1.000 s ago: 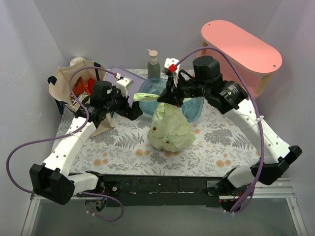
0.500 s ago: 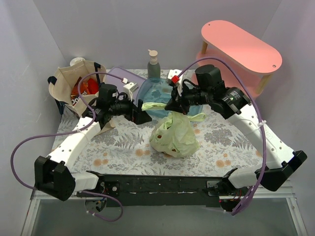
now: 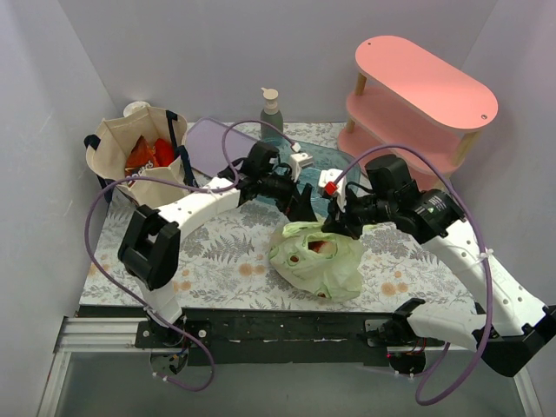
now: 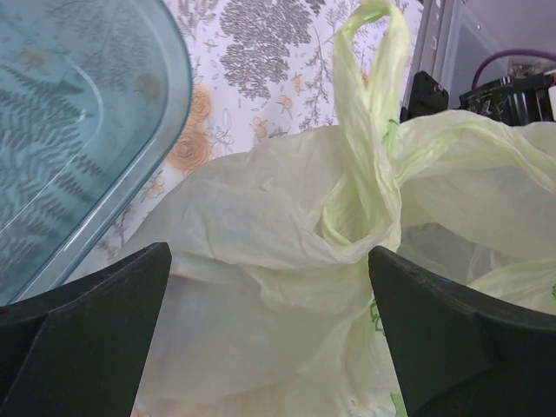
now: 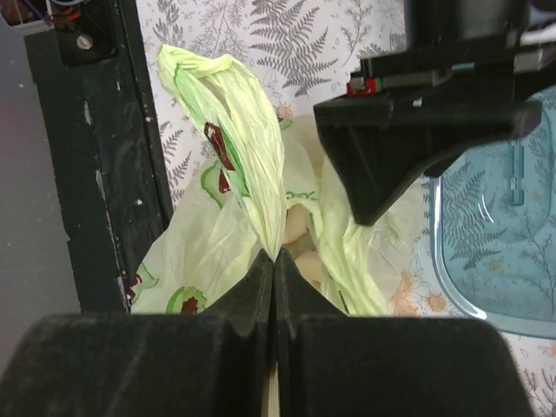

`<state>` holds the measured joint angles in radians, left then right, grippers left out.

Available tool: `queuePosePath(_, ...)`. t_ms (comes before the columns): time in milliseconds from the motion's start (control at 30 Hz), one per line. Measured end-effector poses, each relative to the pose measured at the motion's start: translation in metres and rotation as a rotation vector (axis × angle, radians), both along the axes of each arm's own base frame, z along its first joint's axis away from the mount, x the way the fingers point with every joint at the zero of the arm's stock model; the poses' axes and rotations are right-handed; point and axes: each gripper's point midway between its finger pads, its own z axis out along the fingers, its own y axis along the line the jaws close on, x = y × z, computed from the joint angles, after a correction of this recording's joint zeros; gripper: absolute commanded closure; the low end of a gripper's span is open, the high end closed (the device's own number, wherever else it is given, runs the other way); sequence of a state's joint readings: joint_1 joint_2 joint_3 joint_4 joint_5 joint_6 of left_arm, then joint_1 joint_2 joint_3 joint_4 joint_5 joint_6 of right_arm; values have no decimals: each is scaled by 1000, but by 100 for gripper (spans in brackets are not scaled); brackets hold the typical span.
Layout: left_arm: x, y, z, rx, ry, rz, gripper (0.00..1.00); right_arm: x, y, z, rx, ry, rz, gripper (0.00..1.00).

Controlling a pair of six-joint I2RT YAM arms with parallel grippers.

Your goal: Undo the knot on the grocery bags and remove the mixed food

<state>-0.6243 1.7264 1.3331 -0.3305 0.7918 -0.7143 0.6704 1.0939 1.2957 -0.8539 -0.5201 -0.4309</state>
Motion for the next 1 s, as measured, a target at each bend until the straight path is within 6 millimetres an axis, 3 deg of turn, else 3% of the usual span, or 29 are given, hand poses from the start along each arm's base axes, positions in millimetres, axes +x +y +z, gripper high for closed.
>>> queuePosePath(200,-13,-38,-16,24,-10,-112,2,-2,-17,-14,-24,1,-34,99)
queuePosePath(400,-14,-47,-15,39,-55,-165,5,2,-26,-20,-24,10,-71,99)
queuePosePath(500,-17,-43,-20,72,-84,-188,28,6,-29,-21,-24,15,-90,99)
queuePosePath(533,-18,-41,-24,88,-90,-195,45,7,-30,-21,-21,15,-95,99)
queuePosePath(633,-24,-34,-38,135,-86,-208,77,11,-32,-20,-14,17,-112,99)
queuePosePath(667,-26,-31,-42,147,-76,-209,100,12,-33,-21,-11,19,-116,99)
queuePosePath(833,-37,-15,-50,202,-35,-195,100,15,-35,-22,-10,22,-133,99)
queuePosePath(900,-36,-6,-33,198,-53,-173,100,16,-36,-22,-8,22,-140,99)
queuePosePath(1000,-25,22,14,153,-119,-86,100,17,-35,-21,-4,31,-149,99)
